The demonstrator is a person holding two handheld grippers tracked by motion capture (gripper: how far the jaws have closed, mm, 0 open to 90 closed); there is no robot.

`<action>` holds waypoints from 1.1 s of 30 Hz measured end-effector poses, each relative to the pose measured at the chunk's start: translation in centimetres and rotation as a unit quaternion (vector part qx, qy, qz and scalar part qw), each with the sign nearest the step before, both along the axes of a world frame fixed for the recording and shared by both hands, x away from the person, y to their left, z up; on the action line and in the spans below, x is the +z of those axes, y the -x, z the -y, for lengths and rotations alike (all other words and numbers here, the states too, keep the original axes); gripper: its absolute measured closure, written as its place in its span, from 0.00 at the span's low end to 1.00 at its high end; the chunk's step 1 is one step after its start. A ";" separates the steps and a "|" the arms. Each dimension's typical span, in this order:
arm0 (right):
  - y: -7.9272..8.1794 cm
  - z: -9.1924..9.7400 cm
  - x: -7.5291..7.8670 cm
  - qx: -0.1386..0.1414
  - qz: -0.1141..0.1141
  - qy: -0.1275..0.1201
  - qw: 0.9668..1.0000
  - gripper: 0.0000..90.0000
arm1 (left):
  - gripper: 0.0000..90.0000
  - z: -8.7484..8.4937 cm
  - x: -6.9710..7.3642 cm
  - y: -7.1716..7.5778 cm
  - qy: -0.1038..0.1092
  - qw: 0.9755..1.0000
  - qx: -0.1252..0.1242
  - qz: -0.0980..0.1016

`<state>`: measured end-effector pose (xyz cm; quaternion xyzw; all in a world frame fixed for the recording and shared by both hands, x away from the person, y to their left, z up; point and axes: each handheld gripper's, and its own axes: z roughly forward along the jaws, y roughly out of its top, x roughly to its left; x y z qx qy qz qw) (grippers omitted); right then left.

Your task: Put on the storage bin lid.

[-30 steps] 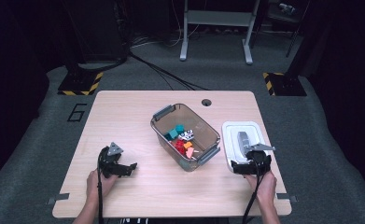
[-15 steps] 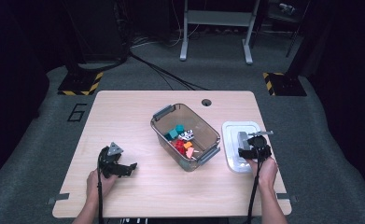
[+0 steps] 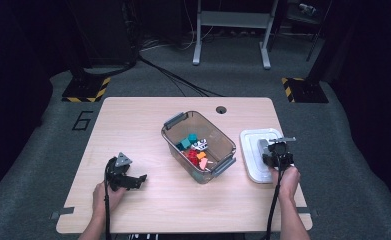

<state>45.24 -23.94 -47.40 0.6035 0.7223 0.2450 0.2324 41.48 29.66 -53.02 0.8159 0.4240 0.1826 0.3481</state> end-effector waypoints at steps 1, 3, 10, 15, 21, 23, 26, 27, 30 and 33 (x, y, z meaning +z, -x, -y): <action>0.1 0.1 0.2 0.001 0.002 0.000 1.000 0.75 | 0.04 0.0 0.0 0.0 0.000 1.000 0.000 0.000; 0.3 0.1 0.6 0.005 0.002 0.001 1.000 0.75 | 0.04 0.0 0.0 0.0 0.000 1.000 0.000 0.000; 0.6 0.3 2.5 0.026 0.009 0.011 1.000 0.75 | 0.04 0.0 0.0 0.0 0.000 1.000 0.000 0.000; 0.8 0.6 4.0 0.033 0.014 0.011 0.999 0.75 | 0.04 0.0 0.0 0.0 0.000 1.000 0.000 0.000; 1.1 1.1 5.9 0.040 0.015 0.021 0.999 0.75 | 0.04 0.0 0.0 0.0 0.000 1.000 0.000 0.000; 1.2 1.2 6.5 0.039 0.018 0.023 0.999 0.75 | 0.04 0.0 0.0 0.0 0.000 1.000 -0.001 0.000; 1.3 1.4 7.5 0.041 0.022 0.021 0.999 0.75 | 0.04 0.0 0.0 0.0 0.000 1.000 -0.001 0.000; 1.3 1.5 7.9 0.041 0.026 0.020 0.999 0.75 | 0.04 0.0 0.0 0.0 0.000 1.000 -0.001 0.000; 1.4 1.4 9.0 0.041 0.032 0.016 0.999 0.75 | 0.04 0.0 0.0 0.0 0.000 1.000 0.000 0.000; 1.4 1.3 10.0 0.042 0.036 0.019 0.998 0.75 | 0.04 0.0 0.0 0.0 0.000 1.000 0.000 0.000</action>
